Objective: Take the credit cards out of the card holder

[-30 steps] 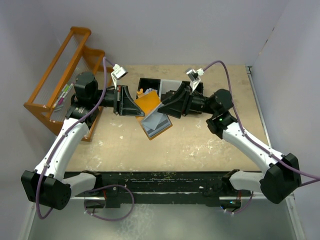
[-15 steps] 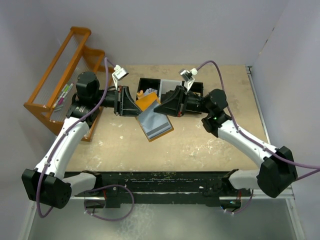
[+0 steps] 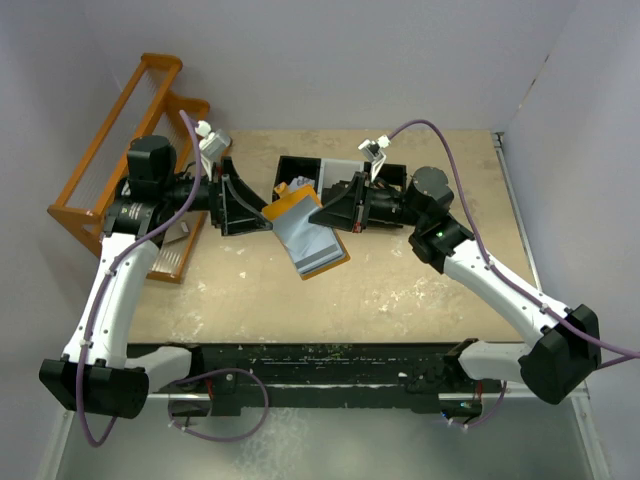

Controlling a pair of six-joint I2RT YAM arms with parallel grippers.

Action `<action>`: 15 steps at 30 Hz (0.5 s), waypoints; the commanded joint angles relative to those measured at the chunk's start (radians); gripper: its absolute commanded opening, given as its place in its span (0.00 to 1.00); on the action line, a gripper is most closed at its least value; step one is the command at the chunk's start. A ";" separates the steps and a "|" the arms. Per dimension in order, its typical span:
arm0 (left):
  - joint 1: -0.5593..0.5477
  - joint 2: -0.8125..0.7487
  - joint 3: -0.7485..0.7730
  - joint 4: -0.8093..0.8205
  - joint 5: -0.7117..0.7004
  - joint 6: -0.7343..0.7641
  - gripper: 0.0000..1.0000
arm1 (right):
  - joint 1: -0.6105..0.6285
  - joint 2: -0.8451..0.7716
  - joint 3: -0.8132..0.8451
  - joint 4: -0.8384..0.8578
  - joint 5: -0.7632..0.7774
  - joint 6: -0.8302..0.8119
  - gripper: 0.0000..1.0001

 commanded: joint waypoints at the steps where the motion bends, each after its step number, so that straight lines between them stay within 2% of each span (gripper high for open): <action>1: -0.001 -0.074 -0.068 0.058 0.001 0.051 0.77 | 0.001 -0.022 0.076 -0.018 0.059 -0.055 0.00; 3: -0.009 -0.092 -0.099 0.105 -0.022 0.035 0.77 | 0.002 -0.012 0.084 0.005 0.057 -0.039 0.00; 8: -0.072 -0.077 -0.116 0.085 -0.081 0.035 0.73 | 0.003 0.006 0.083 0.051 0.033 -0.009 0.00; 13: -0.077 -0.073 -0.121 0.150 -0.093 -0.044 0.59 | 0.005 0.013 0.069 0.068 0.011 0.000 0.00; 15: -0.077 -0.071 -0.133 0.192 -0.098 -0.097 0.48 | 0.005 0.015 0.056 0.091 0.003 0.014 0.00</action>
